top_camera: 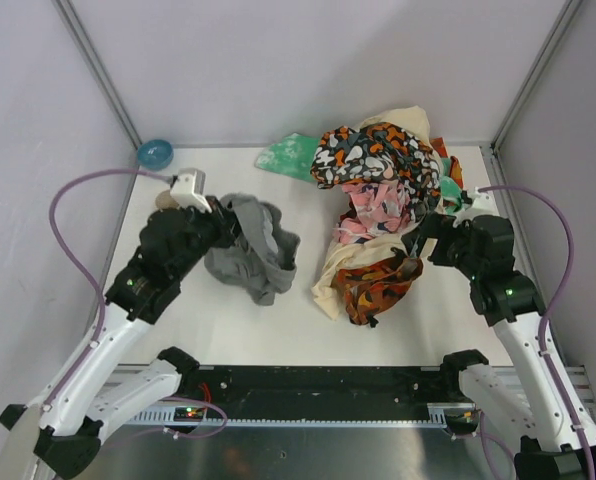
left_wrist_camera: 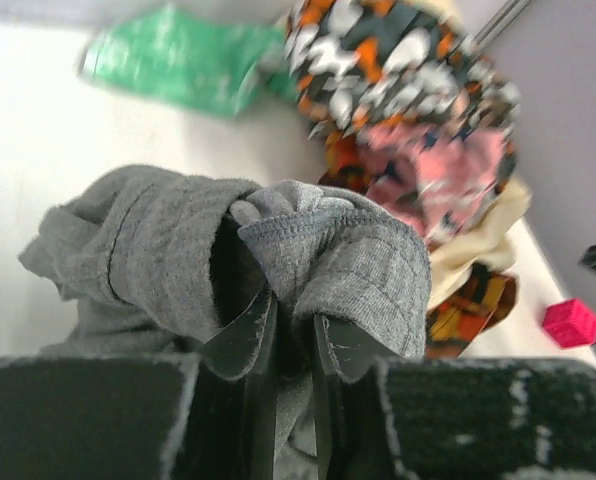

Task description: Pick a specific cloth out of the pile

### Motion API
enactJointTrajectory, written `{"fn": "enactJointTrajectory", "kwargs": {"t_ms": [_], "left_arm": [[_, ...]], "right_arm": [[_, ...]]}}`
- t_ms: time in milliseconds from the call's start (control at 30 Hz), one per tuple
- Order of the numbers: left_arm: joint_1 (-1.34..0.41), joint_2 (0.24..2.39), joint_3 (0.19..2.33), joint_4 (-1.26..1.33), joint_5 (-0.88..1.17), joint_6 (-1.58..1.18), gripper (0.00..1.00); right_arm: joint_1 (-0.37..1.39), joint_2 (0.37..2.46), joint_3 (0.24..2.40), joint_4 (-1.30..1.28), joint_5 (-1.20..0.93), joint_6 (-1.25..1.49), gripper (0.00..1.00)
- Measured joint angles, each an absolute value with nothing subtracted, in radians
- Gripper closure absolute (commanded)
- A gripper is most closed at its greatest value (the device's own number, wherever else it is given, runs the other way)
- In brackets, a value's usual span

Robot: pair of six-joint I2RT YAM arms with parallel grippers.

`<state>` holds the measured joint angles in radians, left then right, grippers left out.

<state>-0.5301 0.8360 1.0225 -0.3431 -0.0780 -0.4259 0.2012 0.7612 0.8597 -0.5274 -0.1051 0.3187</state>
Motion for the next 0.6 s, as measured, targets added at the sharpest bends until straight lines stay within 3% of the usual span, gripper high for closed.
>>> {"fn": "enactJointTrajectory", "kwargs": {"t_ms": [133,200,233,300,333,367,433,600], "left_arm": [[-0.53,0.781,0.851,-0.373,-0.117,-0.486,0.97],[-0.53,0.783,0.775,-0.387,-0.14,-0.527,0.87],[-0.53,0.79,0.737,-0.394,-0.154,-0.551,0.75],[-0.53,0.814,0.673,-0.409,-0.17,-0.6,0.27],[-0.53,0.831,0.646,-0.415,-0.175,-0.619,0.14],[-0.531,0.854,0.621,-0.427,-0.178,-0.648,0.07],[-0.531,0.884,0.604,-0.458,-0.183,-0.679,0.02],[-0.532,0.883,0.657,-0.562,-0.216,-0.709,0.0]], "right_arm": [[0.201,0.734,0.832,-0.562,-0.09,0.334,0.01],[0.201,0.73,0.817,-0.579,-0.084,0.34,0.01],[0.201,0.729,0.81,-0.586,-0.081,0.342,0.01],[0.201,0.726,0.797,-0.599,-0.075,0.348,0.01],[0.201,0.725,0.793,-0.606,-0.07,0.349,0.01],[0.201,0.724,0.791,-0.614,-0.065,0.352,0.01],[0.201,0.722,0.788,-0.625,-0.059,0.355,0.01],[0.199,0.709,0.787,-0.633,-0.057,0.356,0.01]]}}
